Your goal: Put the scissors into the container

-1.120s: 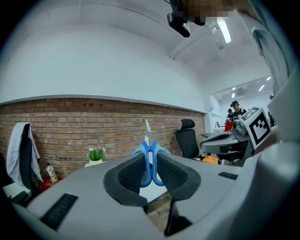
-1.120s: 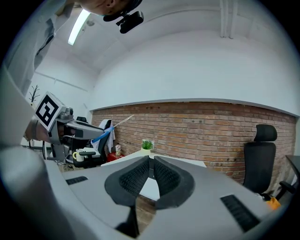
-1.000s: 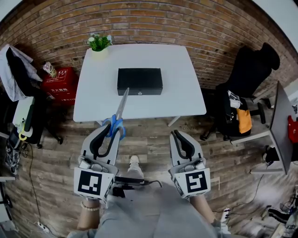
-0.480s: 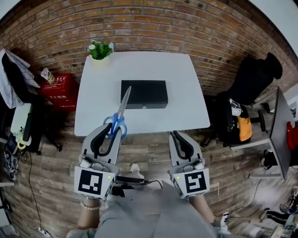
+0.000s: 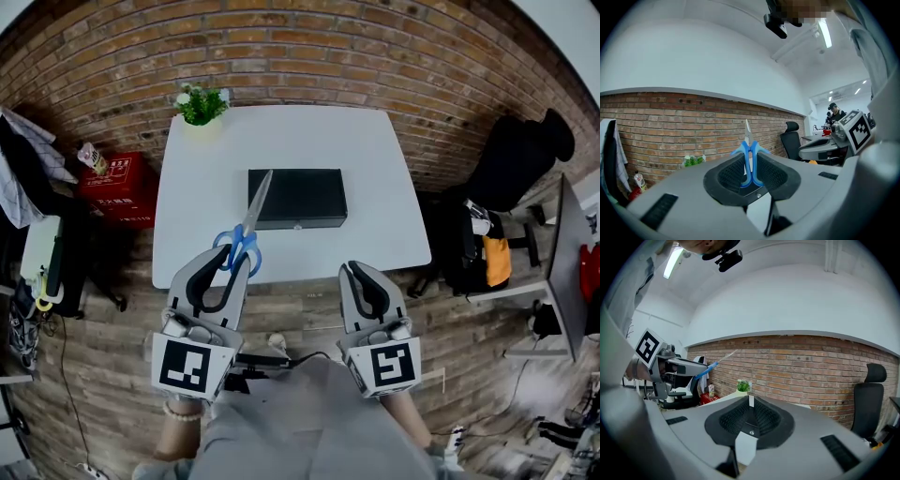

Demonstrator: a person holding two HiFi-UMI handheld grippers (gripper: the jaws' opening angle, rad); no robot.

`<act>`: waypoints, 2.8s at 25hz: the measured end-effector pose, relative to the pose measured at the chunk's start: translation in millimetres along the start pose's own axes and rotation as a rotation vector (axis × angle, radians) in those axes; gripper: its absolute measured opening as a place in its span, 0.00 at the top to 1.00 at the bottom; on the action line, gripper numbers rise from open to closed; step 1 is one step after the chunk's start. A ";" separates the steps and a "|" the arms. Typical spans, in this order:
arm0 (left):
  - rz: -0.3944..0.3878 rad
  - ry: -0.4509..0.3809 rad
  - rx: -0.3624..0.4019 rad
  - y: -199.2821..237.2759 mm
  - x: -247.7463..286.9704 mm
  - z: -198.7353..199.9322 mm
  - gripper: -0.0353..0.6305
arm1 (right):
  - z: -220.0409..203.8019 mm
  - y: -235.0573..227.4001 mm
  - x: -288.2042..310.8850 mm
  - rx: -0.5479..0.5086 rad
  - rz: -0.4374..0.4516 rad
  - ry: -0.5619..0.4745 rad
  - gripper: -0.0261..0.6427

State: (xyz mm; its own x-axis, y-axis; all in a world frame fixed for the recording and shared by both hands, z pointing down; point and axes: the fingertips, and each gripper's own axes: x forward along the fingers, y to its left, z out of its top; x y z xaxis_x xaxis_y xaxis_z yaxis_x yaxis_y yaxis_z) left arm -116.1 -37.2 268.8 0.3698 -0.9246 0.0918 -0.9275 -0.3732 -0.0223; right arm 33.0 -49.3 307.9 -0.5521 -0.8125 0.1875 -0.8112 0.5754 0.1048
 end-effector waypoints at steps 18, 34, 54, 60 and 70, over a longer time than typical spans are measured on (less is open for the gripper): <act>-0.006 -0.006 -0.012 15.6 17.0 -4.3 0.80 | -20.3 7.2 24.7 -0.011 0.021 0.082 0.87; 0.095 0.023 -0.055 25.8 20.0 -20.5 0.80 | -56.8 9.4 74.4 0.002 0.140 0.149 0.87; 0.213 0.095 -0.083 46.7 38.2 -51.5 0.80 | -151.6 -1.2 152.8 0.003 0.189 0.361 0.87; 0.245 0.131 -0.091 51.4 38.7 -62.9 0.80 | -179.4 -3.9 168.9 0.076 0.192 0.428 0.81; 0.286 0.167 -0.116 61.4 38.3 -80.7 0.80 | -212.7 -8.5 201.7 0.124 0.177 0.505 0.81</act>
State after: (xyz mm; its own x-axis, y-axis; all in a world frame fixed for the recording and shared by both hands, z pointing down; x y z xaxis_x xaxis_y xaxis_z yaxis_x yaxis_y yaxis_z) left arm -163.3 -89.3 351.3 0.0890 -0.9614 0.2602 -0.9959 -0.0809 0.0416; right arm -30.3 -198.0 552.5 -0.5457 -0.5401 0.6407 -0.7478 0.6589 -0.0814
